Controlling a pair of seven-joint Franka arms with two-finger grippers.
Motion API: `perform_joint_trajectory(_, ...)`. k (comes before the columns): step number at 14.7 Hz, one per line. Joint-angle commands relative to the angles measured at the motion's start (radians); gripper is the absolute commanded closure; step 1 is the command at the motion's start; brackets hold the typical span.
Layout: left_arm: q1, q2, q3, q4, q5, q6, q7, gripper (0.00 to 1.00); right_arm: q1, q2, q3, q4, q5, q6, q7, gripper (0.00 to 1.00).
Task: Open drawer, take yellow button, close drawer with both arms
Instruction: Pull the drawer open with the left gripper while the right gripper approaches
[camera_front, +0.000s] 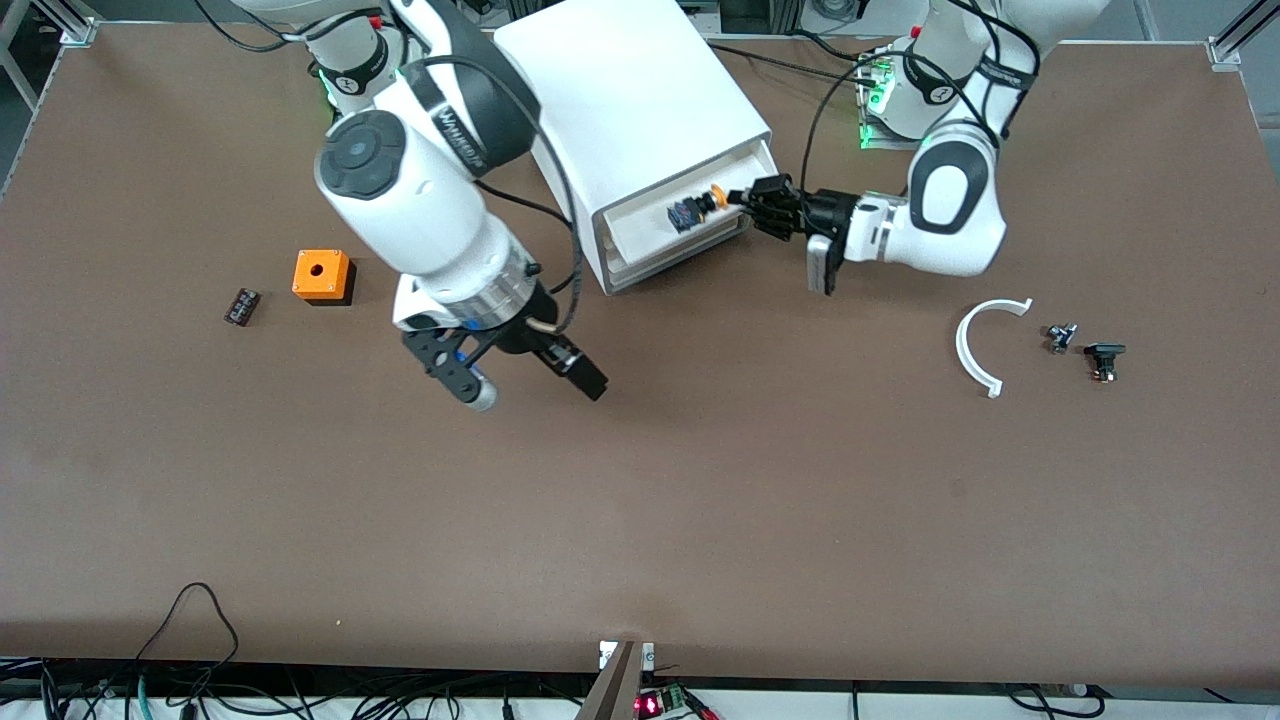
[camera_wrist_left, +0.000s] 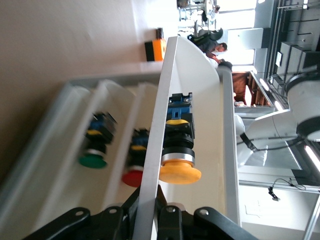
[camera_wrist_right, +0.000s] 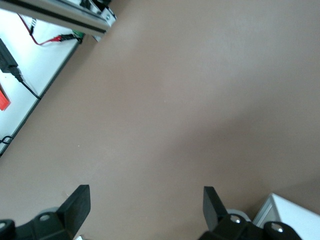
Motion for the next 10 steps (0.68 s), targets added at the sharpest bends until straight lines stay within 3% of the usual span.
perform_joint_trajectory(1, 0.07, 0.127, -0.001, 0.164, 0.126, 0.007, -0.055, 1.0, 0.051, 0.036, -0.012, 0.064, -0.02, -0.041, 0.103, 0.0)
perform_joint_trajectory(3, 0.09, 0.167, -0.001, 0.223, 0.167, 0.004, -0.078, 1.0, 0.089, 0.05, -0.013, 0.067, -0.018, -0.072, 0.178, 0.0)
perform_joint_trajectory(8, 0.092, 0.173, 0.001, 0.237, 0.169, 0.004, -0.098, 1.0, 0.192, 0.07, -0.016, 0.068, -0.018, -0.163, 0.333, 0.0)
perform_joint_trajectory(9, 0.092, 0.173, 0.001, 0.237, 0.169, 0.004, -0.101, 0.61, 0.21, 0.084, -0.018, 0.07, -0.018, -0.163, 0.359, 0.0)
perform_joint_trajectory(10, 0.093, 0.173, 0.001, 0.235, 0.169, 0.004, -0.101, 0.01, 0.229, 0.09, -0.019, 0.07, -0.018, -0.169, 0.376, 0.0)
